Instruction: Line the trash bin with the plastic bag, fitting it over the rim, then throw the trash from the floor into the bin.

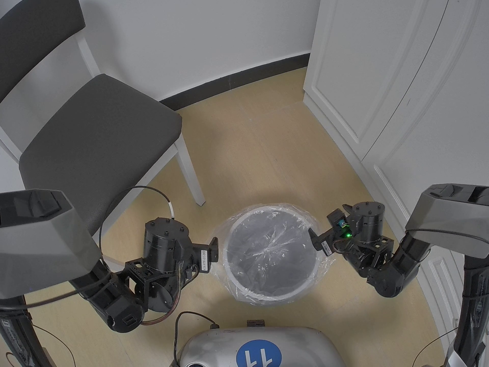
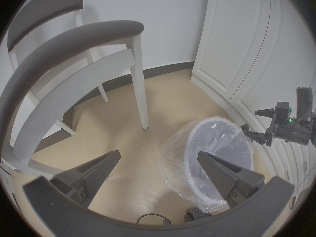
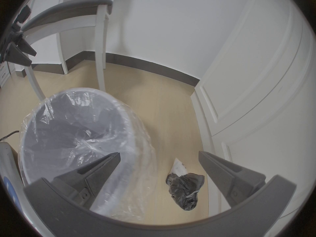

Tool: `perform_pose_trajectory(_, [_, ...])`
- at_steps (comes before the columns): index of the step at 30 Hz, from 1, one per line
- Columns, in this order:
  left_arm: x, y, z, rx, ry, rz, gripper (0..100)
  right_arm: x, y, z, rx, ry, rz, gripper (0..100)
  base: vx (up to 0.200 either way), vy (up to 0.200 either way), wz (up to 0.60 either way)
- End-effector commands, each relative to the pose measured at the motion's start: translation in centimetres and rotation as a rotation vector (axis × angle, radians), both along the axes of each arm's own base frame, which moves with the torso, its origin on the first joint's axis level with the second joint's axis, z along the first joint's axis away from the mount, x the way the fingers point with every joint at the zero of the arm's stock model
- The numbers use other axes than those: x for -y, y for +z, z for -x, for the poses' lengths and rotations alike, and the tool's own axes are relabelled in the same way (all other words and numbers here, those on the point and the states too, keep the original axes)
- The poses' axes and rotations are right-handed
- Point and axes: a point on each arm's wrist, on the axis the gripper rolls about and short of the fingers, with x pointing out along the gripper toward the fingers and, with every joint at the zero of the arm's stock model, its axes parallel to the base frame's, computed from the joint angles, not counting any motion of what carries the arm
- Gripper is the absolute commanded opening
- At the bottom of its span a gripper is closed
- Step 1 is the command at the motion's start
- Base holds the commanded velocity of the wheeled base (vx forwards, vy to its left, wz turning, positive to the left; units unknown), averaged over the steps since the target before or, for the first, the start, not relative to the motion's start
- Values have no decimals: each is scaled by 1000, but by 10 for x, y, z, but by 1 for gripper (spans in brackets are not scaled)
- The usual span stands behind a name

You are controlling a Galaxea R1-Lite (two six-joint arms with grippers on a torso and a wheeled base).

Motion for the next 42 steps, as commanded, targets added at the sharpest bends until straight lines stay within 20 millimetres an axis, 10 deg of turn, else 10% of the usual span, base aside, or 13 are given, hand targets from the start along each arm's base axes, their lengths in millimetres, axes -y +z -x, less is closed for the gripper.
perform_pose_trajectory(1, [-3, 26, 7, 60, -19, 39, 100, 39, 19, -9, 24, -36, -35, 100, 0, 0, 0])
perform_pose_trajectory(21, [-11, 53, 28, 129, -61, 25, 100, 82, -14, -55, -382, -73, -278, 100, 0, 0, 0])
perform_pose_trajectory(42, [-12, 50, 28, 121, -58, 19, 100, 61, -92, -80, -525, -31, -364, 100, 0, 0, 0])
